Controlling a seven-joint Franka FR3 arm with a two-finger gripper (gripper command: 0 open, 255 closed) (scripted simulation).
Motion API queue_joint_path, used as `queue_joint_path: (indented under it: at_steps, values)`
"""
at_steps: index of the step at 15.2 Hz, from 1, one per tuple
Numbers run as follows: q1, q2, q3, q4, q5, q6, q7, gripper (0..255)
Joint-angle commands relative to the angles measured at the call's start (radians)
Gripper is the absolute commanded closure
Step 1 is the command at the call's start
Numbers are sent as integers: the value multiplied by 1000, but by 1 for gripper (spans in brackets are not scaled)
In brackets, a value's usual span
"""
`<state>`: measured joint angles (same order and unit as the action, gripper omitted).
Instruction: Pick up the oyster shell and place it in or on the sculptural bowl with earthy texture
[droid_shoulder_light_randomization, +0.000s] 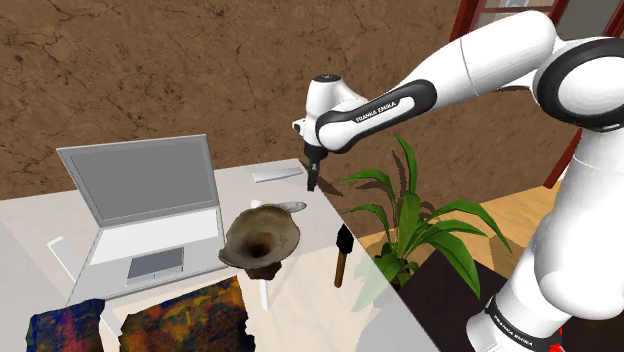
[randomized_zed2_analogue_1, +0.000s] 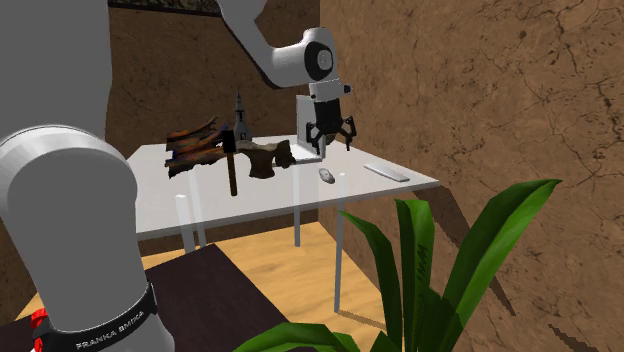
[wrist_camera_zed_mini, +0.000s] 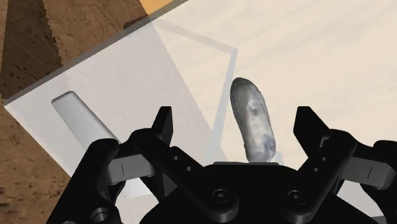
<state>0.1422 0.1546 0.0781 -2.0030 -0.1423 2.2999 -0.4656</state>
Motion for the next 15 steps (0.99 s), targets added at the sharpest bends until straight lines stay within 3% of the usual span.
queue_joint_path:
  at_steps: [1, 7, 15]
  values:
    - [8, 66, 8, 42, -14, 27, -33, 0]
    - [38, 252, 32, 193, -61, 65, -110, 0]
    - [39, 326, 21, 198, -77, 132, -100, 0]
